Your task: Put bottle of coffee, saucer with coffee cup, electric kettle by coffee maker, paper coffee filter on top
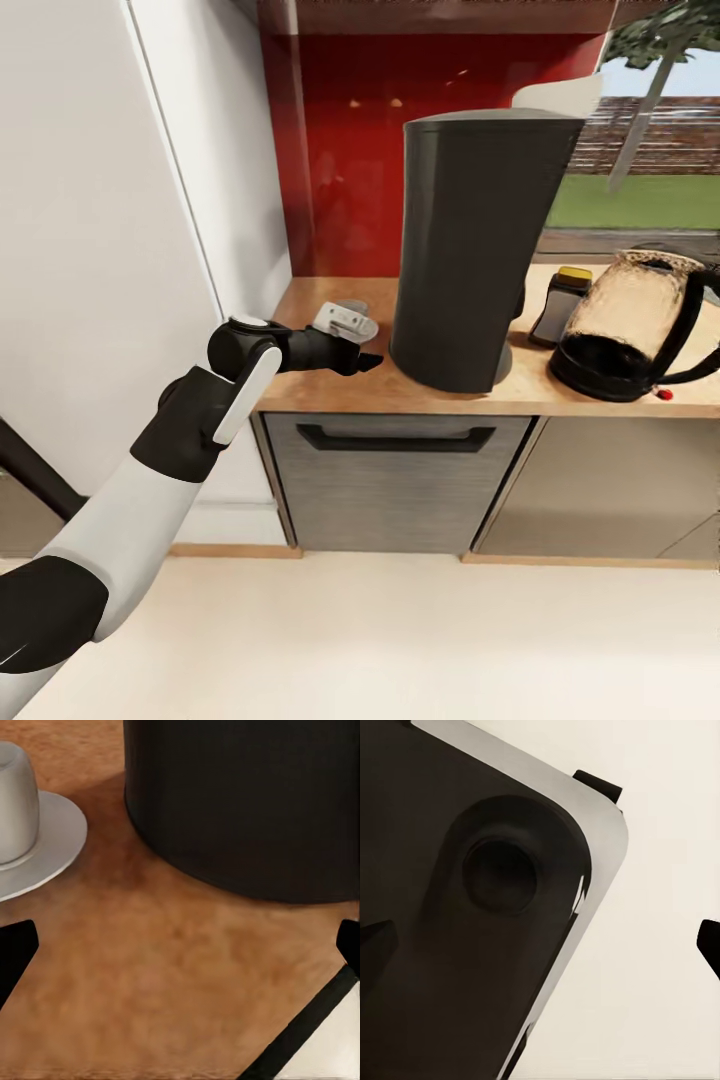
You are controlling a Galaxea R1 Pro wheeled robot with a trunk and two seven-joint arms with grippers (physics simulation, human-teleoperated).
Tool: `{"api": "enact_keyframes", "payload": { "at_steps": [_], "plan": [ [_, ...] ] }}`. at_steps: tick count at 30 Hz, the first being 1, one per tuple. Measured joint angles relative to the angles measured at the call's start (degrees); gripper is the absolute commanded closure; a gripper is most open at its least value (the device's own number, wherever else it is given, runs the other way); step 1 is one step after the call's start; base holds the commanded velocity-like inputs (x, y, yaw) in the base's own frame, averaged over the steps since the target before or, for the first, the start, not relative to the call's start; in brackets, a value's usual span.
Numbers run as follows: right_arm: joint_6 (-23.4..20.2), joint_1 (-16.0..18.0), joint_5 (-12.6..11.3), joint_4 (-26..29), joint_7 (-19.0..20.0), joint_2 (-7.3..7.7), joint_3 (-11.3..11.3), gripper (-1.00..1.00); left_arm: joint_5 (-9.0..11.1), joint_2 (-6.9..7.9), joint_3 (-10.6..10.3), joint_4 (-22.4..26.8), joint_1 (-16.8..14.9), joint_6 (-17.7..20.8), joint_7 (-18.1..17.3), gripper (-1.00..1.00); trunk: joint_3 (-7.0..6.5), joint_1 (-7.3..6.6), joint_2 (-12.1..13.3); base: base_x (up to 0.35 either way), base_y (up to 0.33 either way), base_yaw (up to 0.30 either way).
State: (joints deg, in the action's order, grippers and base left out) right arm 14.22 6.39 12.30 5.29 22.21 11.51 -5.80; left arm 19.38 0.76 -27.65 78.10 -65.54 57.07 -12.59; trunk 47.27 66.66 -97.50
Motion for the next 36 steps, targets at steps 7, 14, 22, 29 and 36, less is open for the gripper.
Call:
{"api": "enact_keyframes", "payload": {
  "at_steps": [7, 14, 22, 29, 36],
  "plan": [
    [0.0, 0.0, 0.0, 0.0, 0.0, -0.03, 0.0, -1.00, 0.3, 0.07, 0.0, 0.0, 0.0, 0.0, 0.0, -1.00, 0.00, -0.02, 0.0, -0.055, 0.000, 0.000],
    [0.1, 0.0, 0.0, 0.0, 0.0, 0.04, 0.0, -1.00, 5.5, 0.14, 0.0, 0.3, 0.0, 0.0, -0.4, -1.00, 0.00, -0.02, 0.0, -0.005, 0.000, 0.000],
    [0.1, 0.0, 0.0, 0.0, 0.0, 0.12, 0.0, -1.00, 10.0, 1.16, -0.1, 3.3, 0.0, 0.1, -0.4, -1.00, 0.00, 0.01, 0.0, -0.158, 0.000, 0.000],
    [0.1, 0.0, 0.0, 0.0, 0.0, 0.14, 0.0, -1.00, 10.5, 1.71, -0.2, 3.9, 0.0, 0.1, -0.4, -1.00, 0.00, 0.00, 0.0, -0.150, 0.000, 0.000],
    [0.1, 0.0, 0.0, 0.0, 0.0, 0.15, 0.0, -1.00, 11.0, 1.78, -2.3, 4.2, 0.1, 0.1, -6.4, -1.00, 0.00, -0.02, 0.0, -0.098, 0.000, 0.000]
  ]
}}
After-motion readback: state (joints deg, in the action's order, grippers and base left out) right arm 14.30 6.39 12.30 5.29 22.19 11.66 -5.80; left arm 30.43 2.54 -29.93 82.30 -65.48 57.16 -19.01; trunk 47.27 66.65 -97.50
